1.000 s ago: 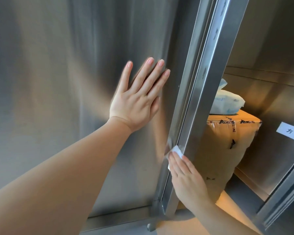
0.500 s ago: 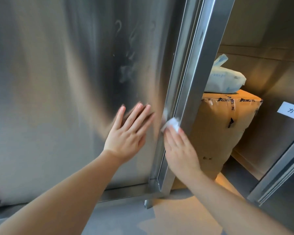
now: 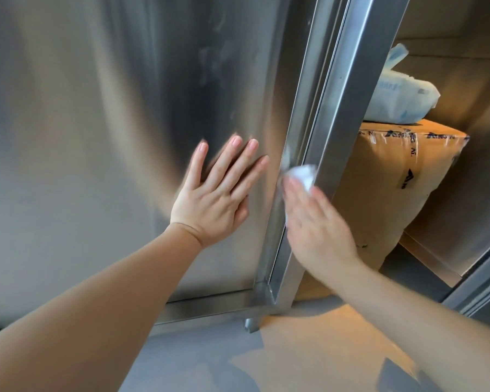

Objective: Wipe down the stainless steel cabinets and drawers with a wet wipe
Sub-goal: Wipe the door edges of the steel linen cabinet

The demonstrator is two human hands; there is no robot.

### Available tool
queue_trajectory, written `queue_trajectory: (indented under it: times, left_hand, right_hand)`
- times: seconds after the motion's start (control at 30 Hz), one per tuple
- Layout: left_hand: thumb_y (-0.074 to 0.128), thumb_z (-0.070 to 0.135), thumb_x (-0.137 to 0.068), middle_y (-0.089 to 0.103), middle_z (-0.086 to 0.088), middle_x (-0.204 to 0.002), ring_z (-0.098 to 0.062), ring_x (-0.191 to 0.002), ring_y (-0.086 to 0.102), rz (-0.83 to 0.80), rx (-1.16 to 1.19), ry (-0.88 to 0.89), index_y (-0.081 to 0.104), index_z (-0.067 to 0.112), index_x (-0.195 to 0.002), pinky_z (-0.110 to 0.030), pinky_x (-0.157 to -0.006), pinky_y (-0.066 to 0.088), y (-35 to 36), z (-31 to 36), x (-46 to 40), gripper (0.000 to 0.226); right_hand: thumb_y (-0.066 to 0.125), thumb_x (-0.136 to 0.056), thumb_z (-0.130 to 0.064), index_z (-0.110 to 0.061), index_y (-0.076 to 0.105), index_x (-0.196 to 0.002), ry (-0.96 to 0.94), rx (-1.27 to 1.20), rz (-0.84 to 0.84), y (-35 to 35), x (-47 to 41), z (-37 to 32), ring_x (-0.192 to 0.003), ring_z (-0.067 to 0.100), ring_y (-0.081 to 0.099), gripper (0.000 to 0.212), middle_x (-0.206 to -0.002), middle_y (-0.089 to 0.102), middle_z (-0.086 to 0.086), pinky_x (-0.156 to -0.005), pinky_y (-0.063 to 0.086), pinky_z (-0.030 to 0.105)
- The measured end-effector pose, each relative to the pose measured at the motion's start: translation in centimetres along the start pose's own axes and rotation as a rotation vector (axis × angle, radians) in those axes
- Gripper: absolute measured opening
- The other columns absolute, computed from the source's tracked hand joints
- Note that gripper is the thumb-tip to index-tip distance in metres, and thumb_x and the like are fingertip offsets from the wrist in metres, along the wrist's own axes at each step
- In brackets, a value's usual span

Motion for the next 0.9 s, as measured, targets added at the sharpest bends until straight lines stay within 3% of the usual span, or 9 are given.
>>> queue_trajectory:
  times: [0.1,0.17,0.27,0.43,0.5,0.6,0.67,0.77,0.9]
  left_hand:
    - [0.037,0.033,-0.096,0.016,-0.008,-0.163,-0.028,-0.151,0.010,0.022,0.010,-0.003,0.020,0.019,-0.157,-0.058,-0.120,0.004,-0.1,0.0,0.0,0.065]
    - [0.037,0.033,-0.096,0.017,-0.008,-0.163,-0.028,-0.151,0.011,0.026,0.008,-0.003,0.020,0.019,-0.157,-0.059,-0.120,0.006,0.0,0.0,0.0,0.065]
    - [0.035,0.034,-0.097,0.013,-0.007,-0.164,-0.028,-0.152,0.008,0.018,-0.006,0.000,0.018,0.020,-0.157,-0.059,-0.120,0.005,0.2,0.0,0.1,0.064]
    - [0.032,0.035,-0.098,0.010,-0.007,-0.165,-0.028,-0.152,0.006,0.000,-0.023,0.002,0.015,0.020,-0.157,-0.058,-0.120,0.003,0.2,0.0,0.0,0.064]
    - [0.034,0.035,-0.097,0.010,-0.007,-0.165,-0.028,-0.152,0.006,0.000,-0.017,0.000,0.016,0.020,-0.157,-0.058,-0.120,0.003,0.2,-0.1,0.0,0.065]
    - [0.035,0.034,-0.096,0.012,-0.007,-0.164,-0.028,-0.152,0.009,0.012,-0.013,-0.001,0.018,0.020,-0.157,-0.058,-0.120,0.003,0.1,-0.1,-0.1,0.065]
    - [0.037,0.033,-0.095,0.013,-0.007,-0.164,-0.028,-0.151,0.010,0.016,-0.002,-0.001,0.020,0.020,-0.157,-0.058,-0.120,0.004,0.1,-0.1,-0.1,0.066]
    - [0.039,0.033,-0.094,0.013,-0.007,-0.164,-0.028,-0.151,0.011,0.016,-0.012,0.004,0.021,0.019,-0.157,-0.059,-0.119,0.006,0.2,0.0,-0.1,0.067]
    - [0.043,0.033,-0.093,0.014,-0.007,-0.164,-0.028,-0.151,0.012,0.004,-0.035,0.004,0.022,0.019,-0.156,-0.059,-0.119,0.008,0.1,-0.1,-0.1,0.068]
  right_hand:
    - [0.030,-0.100,-0.019,0.009,0.024,-0.148,0.221,-0.049,0.026,-1.2,-3.7,2.0,-0.148,0.035,0.012,0.056,-0.156,0.021,0.025,-0.122,-0.001,0.045]
    - [0.024,-0.098,-0.018,0.012,0.019,-0.148,0.251,-0.093,-0.028,-0.9,-3.5,0.3,-0.148,0.039,0.007,0.058,-0.156,0.015,0.030,-0.121,-0.007,0.047]
    - [0.010,-0.096,-0.016,0.016,0.008,-0.147,0.082,-0.083,-0.138,0.5,1.3,-4.5,-0.146,0.045,-0.008,0.060,-0.154,-0.002,0.035,-0.117,-0.018,0.049]
    - [0.008,-0.097,-0.017,0.014,0.002,-0.147,-0.145,-0.020,-0.188,1.4,4.8,-6.1,-0.147,0.040,-0.004,0.060,-0.157,-0.001,0.030,-0.114,-0.020,0.048]
    - [0.011,-0.098,-0.014,0.013,0.010,-0.148,-0.099,-0.052,-0.095,0.6,3.1,-3.8,-0.148,0.038,0.004,0.057,-0.158,0.008,0.028,-0.118,-0.015,0.048]
    - [0.031,-0.099,-0.007,0.007,0.052,-0.134,0.040,-0.263,0.117,-1.9,0.3,-0.2,-0.137,0.032,0.042,0.043,-0.143,0.048,0.022,-0.120,0.021,0.044]
    - [0.051,-0.095,-0.001,0.007,0.065,-0.118,0.134,-0.418,0.233,-3.7,-0.3,1.1,-0.122,0.033,0.058,0.028,-0.125,0.063,0.022,-0.112,0.037,0.047]
    - [0.058,-0.096,-0.003,0.008,0.067,-0.113,0.420,-0.689,0.430,-5.8,-0.9,3.2,-0.116,0.034,0.061,0.022,-0.117,0.067,0.021,-0.104,0.046,0.049]
    - [0.050,-0.101,-0.009,0.006,0.061,-0.123,0.648,-0.898,0.729,-7.8,-3.5,3.8,-0.126,0.033,0.054,0.029,-0.128,0.061,0.020,-0.104,0.046,0.047]
Point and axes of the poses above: each hand's wrist, its own x-axis away from the middle knuckle, its own y-axis out of the palm, z = x × y, the point moved 5 cm from there along -x, towards the middle knuckle
